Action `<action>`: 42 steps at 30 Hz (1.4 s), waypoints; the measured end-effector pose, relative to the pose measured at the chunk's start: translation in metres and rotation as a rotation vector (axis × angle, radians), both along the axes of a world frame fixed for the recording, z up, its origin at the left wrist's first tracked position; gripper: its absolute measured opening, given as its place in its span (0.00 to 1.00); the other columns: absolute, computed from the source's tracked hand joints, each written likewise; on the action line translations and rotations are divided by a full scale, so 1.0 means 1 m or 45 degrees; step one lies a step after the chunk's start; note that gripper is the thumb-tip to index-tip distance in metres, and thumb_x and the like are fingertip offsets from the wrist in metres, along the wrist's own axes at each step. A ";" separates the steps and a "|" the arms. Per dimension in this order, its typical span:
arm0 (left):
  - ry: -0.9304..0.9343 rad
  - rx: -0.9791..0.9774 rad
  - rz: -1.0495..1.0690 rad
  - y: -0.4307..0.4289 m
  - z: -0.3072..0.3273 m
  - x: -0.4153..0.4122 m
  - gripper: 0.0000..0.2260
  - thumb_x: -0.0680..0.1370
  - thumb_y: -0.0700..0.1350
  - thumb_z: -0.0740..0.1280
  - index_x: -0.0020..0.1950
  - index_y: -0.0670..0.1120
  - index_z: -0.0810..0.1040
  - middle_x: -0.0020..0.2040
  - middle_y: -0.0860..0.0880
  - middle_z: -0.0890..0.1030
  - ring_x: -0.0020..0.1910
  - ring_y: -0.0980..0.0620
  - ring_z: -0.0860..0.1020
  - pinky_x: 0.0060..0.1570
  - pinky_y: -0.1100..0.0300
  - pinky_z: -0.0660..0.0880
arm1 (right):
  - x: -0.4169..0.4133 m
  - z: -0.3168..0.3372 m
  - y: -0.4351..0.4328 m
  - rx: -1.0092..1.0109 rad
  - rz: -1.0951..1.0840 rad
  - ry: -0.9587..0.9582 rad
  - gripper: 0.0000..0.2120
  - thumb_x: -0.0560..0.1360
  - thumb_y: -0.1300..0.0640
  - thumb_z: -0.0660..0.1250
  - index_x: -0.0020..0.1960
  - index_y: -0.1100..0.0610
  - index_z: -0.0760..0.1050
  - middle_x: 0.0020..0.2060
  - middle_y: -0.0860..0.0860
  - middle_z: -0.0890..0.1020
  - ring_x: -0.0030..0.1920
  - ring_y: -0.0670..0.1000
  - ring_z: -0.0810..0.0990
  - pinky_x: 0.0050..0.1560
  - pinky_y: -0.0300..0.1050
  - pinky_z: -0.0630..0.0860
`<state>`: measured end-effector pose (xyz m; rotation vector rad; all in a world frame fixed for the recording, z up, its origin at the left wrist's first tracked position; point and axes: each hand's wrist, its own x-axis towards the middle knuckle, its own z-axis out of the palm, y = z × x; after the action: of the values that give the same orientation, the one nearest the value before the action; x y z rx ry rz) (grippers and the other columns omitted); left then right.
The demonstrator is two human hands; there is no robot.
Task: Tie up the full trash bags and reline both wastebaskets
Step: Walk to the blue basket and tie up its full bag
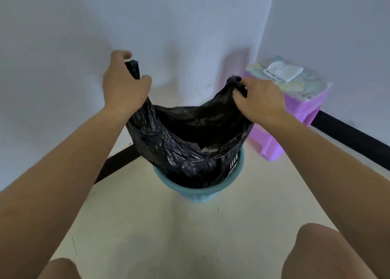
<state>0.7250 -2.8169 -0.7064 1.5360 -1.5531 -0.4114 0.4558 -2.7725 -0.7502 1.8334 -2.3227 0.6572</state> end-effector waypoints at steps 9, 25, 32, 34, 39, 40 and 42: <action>-0.138 -0.103 -0.143 0.008 0.001 -0.004 0.24 0.77 0.44 0.66 0.72 0.50 0.65 0.52 0.50 0.75 0.49 0.51 0.74 0.50 0.61 0.67 | 0.003 0.014 0.009 -0.067 0.035 -0.077 0.16 0.79 0.44 0.59 0.52 0.56 0.78 0.45 0.57 0.83 0.49 0.62 0.80 0.43 0.47 0.71; -0.298 -0.130 0.045 0.031 -0.095 0.007 0.41 0.73 0.69 0.63 0.77 0.46 0.57 0.69 0.44 0.63 0.70 0.45 0.60 0.71 0.47 0.58 | -0.020 -0.093 0.022 0.268 0.358 -0.902 0.57 0.63 0.21 0.64 0.81 0.50 0.48 0.78 0.47 0.60 0.76 0.48 0.62 0.74 0.48 0.59; -0.293 0.059 -0.294 0.060 -0.137 0.017 0.59 0.61 0.80 0.61 0.80 0.50 0.40 0.81 0.51 0.43 0.79 0.52 0.42 0.75 0.46 0.43 | -0.010 -0.151 0.050 0.148 0.394 -0.801 0.49 0.67 0.23 0.64 0.79 0.43 0.49 0.75 0.46 0.64 0.75 0.50 0.63 0.74 0.61 0.62; -0.246 0.235 -0.325 0.060 -0.146 0.011 0.64 0.58 0.79 0.66 0.79 0.51 0.35 0.80 0.53 0.38 0.79 0.52 0.39 0.75 0.44 0.43 | -0.008 -0.164 0.056 0.380 0.273 -0.491 0.56 0.62 0.16 0.57 0.79 0.42 0.41 0.79 0.48 0.55 0.78 0.55 0.54 0.75 0.67 0.56; 0.026 0.293 -0.248 0.024 -0.157 -0.005 0.53 0.70 0.67 0.70 0.80 0.49 0.40 0.81 0.49 0.47 0.79 0.47 0.46 0.76 0.43 0.49 | 0.010 -0.171 0.029 0.451 0.219 -0.461 0.53 0.65 0.17 0.50 0.80 0.44 0.39 0.81 0.48 0.46 0.80 0.56 0.46 0.76 0.68 0.51; 0.052 0.289 -0.228 0.014 -0.158 -0.006 0.45 0.72 0.65 0.68 0.79 0.47 0.49 0.78 0.47 0.54 0.78 0.45 0.52 0.75 0.41 0.54 | 0.017 -0.169 0.022 0.432 0.210 -0.492 0.50 0.68 0.19 0.50 0.80 0.46 0.43 0.81 0.48 0.48 0.80 0.55 0.47 0.76 0.67 0.51; 0.231 0.337 -0.236 0.000 -0.160 -0.005 0.29 0.74 0.65 0.65 0.65 0.46 0.67 0.63 0.45 0.70 0.67 0.43 0.69 0.67 0.38 0.68 | 0.030 -0.166 0.011 0.328 0.177 -0.526 0.40 0.74 0.26 0.54 0.77 0.50 0.57 0.77 0.52 0.61 0.78 0.56 0.57 0.76 0.65 0.54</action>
<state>0.7202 -2.8165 -0.8660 1.5075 -1.5485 -0.8673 0.4861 -2.7618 -0.9158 2.1615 -2.6591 0.8629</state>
